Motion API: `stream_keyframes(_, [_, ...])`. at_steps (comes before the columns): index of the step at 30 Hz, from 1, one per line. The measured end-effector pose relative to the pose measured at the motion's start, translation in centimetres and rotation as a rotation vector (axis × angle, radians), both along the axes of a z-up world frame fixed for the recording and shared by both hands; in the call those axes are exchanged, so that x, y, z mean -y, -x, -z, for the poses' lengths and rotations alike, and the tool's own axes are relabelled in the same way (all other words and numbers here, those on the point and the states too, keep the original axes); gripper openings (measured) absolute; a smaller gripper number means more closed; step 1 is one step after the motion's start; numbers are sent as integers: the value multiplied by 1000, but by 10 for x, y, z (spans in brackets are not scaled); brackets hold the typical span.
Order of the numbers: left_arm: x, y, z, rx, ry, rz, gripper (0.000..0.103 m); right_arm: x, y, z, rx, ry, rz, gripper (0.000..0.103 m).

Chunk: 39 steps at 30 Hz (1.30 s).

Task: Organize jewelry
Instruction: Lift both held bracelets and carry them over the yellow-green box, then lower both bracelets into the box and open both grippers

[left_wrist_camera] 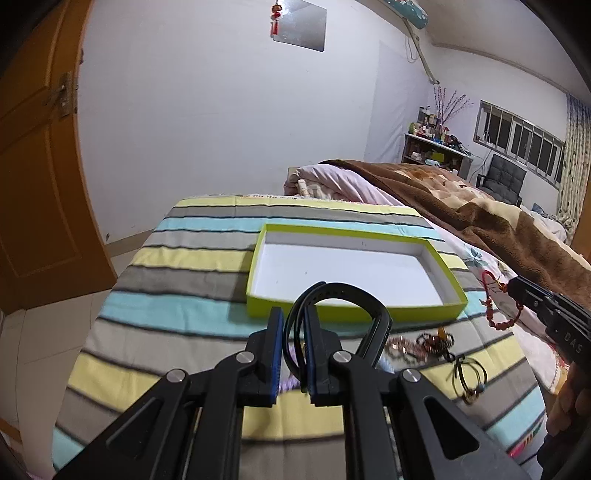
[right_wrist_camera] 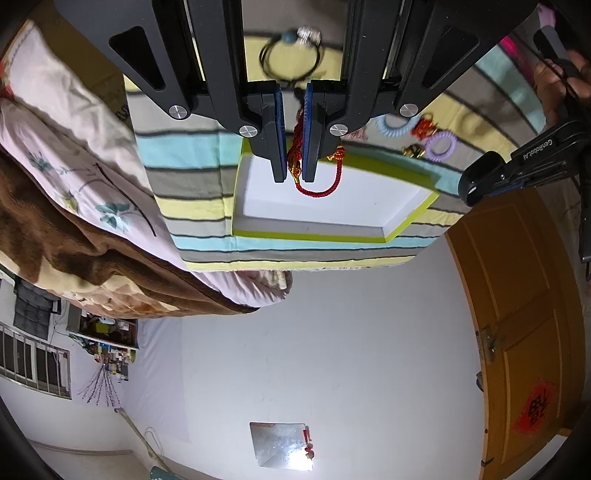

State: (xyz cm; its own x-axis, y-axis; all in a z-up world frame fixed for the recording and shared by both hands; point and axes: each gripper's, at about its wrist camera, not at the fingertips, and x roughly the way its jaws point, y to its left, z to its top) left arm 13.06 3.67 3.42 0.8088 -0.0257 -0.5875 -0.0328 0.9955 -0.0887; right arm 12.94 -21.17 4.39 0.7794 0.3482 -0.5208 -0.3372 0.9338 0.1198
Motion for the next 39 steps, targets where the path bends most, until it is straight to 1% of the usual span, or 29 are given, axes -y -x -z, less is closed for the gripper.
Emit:
stream_keyframes(5, [4, -31, -1, -1, -19, 17, 11, -7, -31, -2, 6, 24, -5, 8])
stream_keyframes(10, [4, -66, 3, -15, -22, 20, 11, -14, -72, 4, -14, 50, -4, 8])
stream_keyframes(16, [-3, -105, 11, -35, -46, 3, 11, -20, -116, 21, -56, 73, -8, 8])
stream_keyframes(22, [-9, -141, 24, -82, -65, -11, 11, -25, -148, 40, -116, 87, -8, 8])
stream_keyframes(30, [-6, -169, 45, -145, -78, -20, 12, -30, -168, 56, -162, 110, -6, 8])
stream_keyframes(37, [-7, -178, 61, -202, -66, -15, 13, -30, -176, 62, -186, 117, -4, 8])
stream_keyframes(39, [-7, -178, 62, -203, -62, -11, 13, -31, -176, 63, -191, 120, -5, 8])
